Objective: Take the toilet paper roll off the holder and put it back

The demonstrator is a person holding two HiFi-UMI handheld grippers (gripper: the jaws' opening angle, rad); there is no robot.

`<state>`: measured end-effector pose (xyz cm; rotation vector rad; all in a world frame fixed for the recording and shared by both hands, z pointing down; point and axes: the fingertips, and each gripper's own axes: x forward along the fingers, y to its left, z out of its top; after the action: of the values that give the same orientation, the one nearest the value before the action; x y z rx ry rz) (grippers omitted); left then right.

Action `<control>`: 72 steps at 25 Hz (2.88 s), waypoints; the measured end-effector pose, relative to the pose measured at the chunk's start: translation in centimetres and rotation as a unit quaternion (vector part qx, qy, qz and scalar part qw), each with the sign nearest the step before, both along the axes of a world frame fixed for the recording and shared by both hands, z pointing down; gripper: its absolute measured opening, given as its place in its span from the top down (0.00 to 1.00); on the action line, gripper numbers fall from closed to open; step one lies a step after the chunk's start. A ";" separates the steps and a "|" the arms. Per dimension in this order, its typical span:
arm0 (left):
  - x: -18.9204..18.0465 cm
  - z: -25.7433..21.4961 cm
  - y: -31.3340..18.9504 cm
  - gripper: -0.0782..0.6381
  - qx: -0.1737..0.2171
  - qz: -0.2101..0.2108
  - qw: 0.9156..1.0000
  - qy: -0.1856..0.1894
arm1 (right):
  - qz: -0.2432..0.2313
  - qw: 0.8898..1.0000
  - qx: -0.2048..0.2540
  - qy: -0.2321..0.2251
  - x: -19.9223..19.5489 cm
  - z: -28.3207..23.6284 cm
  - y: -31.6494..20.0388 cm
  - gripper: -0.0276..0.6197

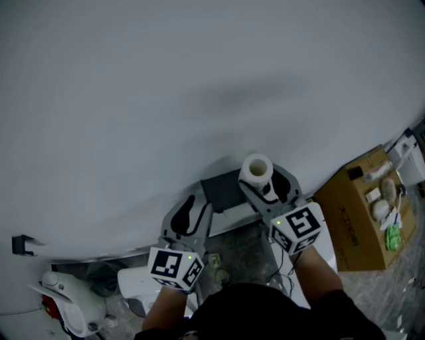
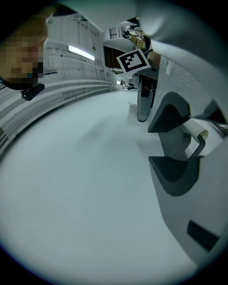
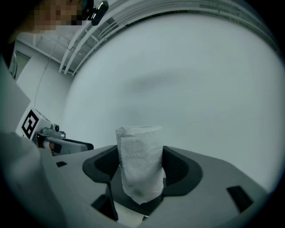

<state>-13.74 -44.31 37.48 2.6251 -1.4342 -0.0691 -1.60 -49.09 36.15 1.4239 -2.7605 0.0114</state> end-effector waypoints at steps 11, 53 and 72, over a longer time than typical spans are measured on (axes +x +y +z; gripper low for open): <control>3.4 -0.7 3.6 0.68 0.001 -0.024 1.000 -0.002 | -0.034 0.999 0.000 -0.020 3.2 -0.9 3.8 0.50; -10.2 2.1 28.8 0.68 -0.023 -0.070 0.997 0.023 | -0.092 0.993 -0.065 -0.022 -11.4 3.4 28.3 0.51; -0.5 1.1 37.1 0.68 -0.015 0.040 0.998 0.044 | 0.025 0.998 -0.057 -0.027 0.0 1.8 39.6 0.51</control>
<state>-14.23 -7.23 38.62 2.6170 -1.2914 -0.1516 -1.65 -9.53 37.90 1.4852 -2.7153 0.2085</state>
